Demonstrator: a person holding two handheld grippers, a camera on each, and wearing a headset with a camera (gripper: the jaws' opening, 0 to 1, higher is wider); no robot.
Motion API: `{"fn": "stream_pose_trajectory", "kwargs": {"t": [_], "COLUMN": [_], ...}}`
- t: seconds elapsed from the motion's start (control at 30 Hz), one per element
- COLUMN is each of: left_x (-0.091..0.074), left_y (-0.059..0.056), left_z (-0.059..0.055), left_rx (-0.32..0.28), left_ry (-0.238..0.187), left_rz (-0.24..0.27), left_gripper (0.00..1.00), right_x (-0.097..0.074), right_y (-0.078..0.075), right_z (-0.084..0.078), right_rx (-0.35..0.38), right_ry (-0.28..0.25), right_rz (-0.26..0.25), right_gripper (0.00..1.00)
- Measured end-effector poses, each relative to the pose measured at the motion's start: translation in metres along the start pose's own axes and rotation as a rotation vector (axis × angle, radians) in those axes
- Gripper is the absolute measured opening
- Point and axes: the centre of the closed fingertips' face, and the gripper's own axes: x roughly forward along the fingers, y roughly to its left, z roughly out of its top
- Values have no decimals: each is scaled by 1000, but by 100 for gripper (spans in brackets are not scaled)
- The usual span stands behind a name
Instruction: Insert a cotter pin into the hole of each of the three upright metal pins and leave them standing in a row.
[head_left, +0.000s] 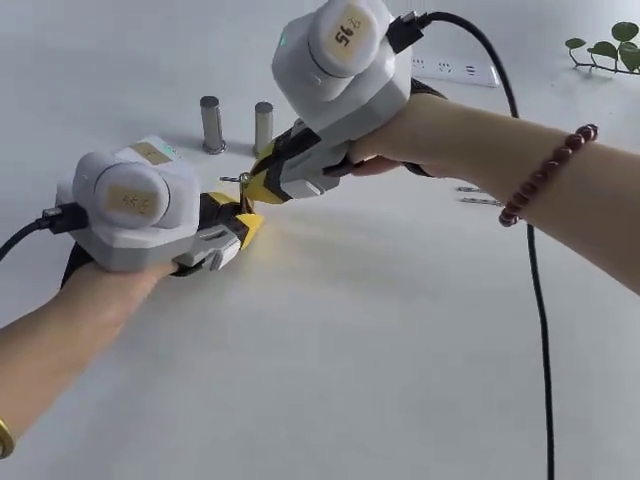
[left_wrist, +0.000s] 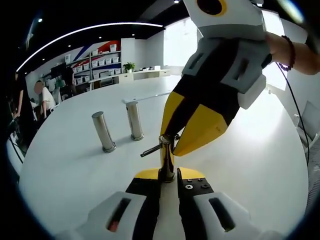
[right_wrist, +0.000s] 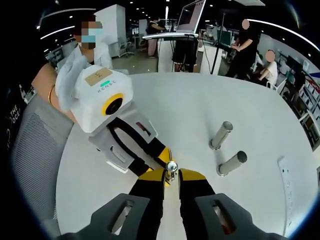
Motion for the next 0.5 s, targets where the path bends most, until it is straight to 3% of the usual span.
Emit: {"fn": "stream_pose_trajectory", "kwargs": {"t": [0.27,0.5], "left_x": [-3,-9], "left_y": [0,2], "left_z": [1,2], "left_rx": [-3,5], "left_ry": [-2,-3], "left_rz": [-1,10], "left_gripper": [15,19], "right_x": [-2,-14], "right_y": [1,-2], "right_z": [0,7], "right_rx": [27,78], "right_ry": [-17,-86], "right_rz": [3,-12], "right_gripper": [12,19]}}
